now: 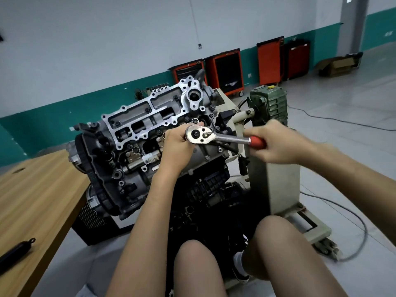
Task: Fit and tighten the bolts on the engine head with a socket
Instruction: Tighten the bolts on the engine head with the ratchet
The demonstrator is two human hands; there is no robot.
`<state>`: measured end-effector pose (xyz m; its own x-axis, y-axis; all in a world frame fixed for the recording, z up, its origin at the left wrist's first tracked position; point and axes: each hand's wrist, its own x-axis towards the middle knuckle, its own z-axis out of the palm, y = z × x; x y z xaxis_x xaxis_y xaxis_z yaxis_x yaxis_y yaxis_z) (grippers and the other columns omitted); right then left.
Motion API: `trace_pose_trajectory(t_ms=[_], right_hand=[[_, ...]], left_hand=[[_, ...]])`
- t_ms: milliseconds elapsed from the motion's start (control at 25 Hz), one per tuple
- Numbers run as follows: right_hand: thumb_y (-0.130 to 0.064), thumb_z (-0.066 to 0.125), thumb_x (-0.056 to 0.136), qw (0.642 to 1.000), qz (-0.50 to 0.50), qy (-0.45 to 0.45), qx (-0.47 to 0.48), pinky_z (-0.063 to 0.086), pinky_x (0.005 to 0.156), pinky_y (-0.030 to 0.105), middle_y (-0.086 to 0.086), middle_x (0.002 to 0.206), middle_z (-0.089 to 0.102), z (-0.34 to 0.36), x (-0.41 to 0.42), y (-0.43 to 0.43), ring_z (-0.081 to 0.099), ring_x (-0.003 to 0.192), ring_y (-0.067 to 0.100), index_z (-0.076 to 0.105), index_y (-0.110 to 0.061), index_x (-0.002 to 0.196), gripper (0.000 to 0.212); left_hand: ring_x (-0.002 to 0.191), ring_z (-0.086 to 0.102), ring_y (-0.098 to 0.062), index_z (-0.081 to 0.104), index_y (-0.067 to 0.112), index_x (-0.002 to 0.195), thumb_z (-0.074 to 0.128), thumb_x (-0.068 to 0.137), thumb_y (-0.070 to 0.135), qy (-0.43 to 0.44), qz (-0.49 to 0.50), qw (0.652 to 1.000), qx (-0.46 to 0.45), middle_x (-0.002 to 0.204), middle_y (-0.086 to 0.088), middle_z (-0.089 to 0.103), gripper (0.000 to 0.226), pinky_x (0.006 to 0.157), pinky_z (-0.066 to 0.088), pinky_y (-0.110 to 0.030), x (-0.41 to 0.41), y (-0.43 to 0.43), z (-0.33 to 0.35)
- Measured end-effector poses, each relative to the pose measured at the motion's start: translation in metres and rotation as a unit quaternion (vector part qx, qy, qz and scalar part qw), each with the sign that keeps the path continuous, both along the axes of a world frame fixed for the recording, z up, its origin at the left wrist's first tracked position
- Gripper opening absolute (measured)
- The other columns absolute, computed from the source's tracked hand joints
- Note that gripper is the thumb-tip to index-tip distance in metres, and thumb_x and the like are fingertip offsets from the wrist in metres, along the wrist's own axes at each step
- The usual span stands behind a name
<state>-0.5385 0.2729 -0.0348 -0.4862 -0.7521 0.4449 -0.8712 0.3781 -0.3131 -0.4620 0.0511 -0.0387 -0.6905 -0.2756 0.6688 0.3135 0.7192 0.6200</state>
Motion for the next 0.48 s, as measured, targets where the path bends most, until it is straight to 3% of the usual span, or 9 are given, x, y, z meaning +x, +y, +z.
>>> trace_pose_trajectory(t_ms=[40, 80, 200, 320, 400, 480], right_hand=[[-0.006, 0.063, 0.078, 1.0, -0.01, 0.024, 0.001, 0.038, 0.049, 0.025, -0.007, 0.054, 0.046, 0.004, -0.005, -0.001, 0.048, 0.047, 0.012, 0.042, -0.03, 0.063, 0.036], [-0.007, 0.063, 0.077, 0.999, -0.021, 0.023, -0.012, 0.038, 0.049, 0.027, -0.007, 0.054, 0.047, -0.001, -0.003, -0.003, 0.049, 0.048, 0.013, 0.041, -0.031, 0.063, 0.036], [-0.005, 0.065, 0.074, 0.984, -0.013, -0.091, -0.152, 0.035, 0.05, 0.029, -0.007, 0.051, 0.043, -0.055, 0.044, -0.019, 0.043, 0.047, 0.015, 0.042, -0.022, 0.064, 0.03], [-0.008, 0.061, 0.072, 0.902, 0.012, -0.287, -0.323, 0.029, 0.046, 0.023, -0.008, 0.049, 0.034, -0.097, 0.113, -0.069, 0.03, 0.046, 0.006, 0.037, -0.019, 0.062, 0.028], [-0.013, 0.056, 0.07, 0.846, 0.025, -0.377, -0.375, 0.029, 0.045, 0.023, -0.007, 0.049, 0.034, -0.104, 0.144, -0.104, 0.029, 0.047, 0.006, 0.036, -0.02, 0.062, 0.022], [-0.009, 0.056, 0.072, 0.852, 0.025, -0.383, -0.357, 0.029, 0.045, 0.023, -0.008, 0.048, 0.034, -0.1, 0.143, -0.102, 0.028, 0.046, 0.006, 0.036, -0.022, 0.06, 0.026]], left_hand=[[0.053, 0.046, 0.005, 0.06, 0.009, 0.07, 0.059, 0.088, 0.004, 0.003, -0.001, 1.0, 0.008, 0.048, 0.021, 0.052, 0.019, 0.059, 0.04, -0.016, 0.0, 0.0, 0.0], [0.052, 0.046, 0.003, 0.058, 0.004, 0.061, 0.059, 0.09, 0.01, 0.008, -0.007, 1.0, 0.023, 0.049, 0.018, 0.05, 0.03, 0.058, 0.04, -0.015, 0.0, 0.001, 0.0], [0.049, 0.04, 0.0, 0.049, 0.025, 0.046, 0.058, 0.093, 0.022, 0.014, -0.022, 0.999, 0.043, 0.047, 0.017, 0.046, 0.048, 0.052, 0.033, -0.015, 0.003, 0.004, -0.003], [0.047, 0.025, -0.003, 0.036, 0.032, 0.041, 0.058, 0.094, 0.021, 0.023, 0.004, 0.999, 0.035, 0.041, 0.014, 0.033, 0.058, 0.052, 0.025, -0.025, 0.003, 0.009, -0.002], [0.048, 0.022, -0.005, 0.028, 0.031, 0.044, 0.057, 0.094, 0.023, 0.025, 0.009, 0.999, 0.025, 0.042, 0.013, 0.028, 0.058, 0.053, 0.023, -0.03, 0.004, 0.009, -0.001], [0.048, 0.022, -0.004, 0.025, 0.03, 0.047, 0.058, 0.094, 0.023, 0.016, 0.011, 0.999, 0.026, 0.042, 0.013, 0.028, 0.058, 0.053, 0.024, -0.028, 0.005, 0.008, 0.001]])
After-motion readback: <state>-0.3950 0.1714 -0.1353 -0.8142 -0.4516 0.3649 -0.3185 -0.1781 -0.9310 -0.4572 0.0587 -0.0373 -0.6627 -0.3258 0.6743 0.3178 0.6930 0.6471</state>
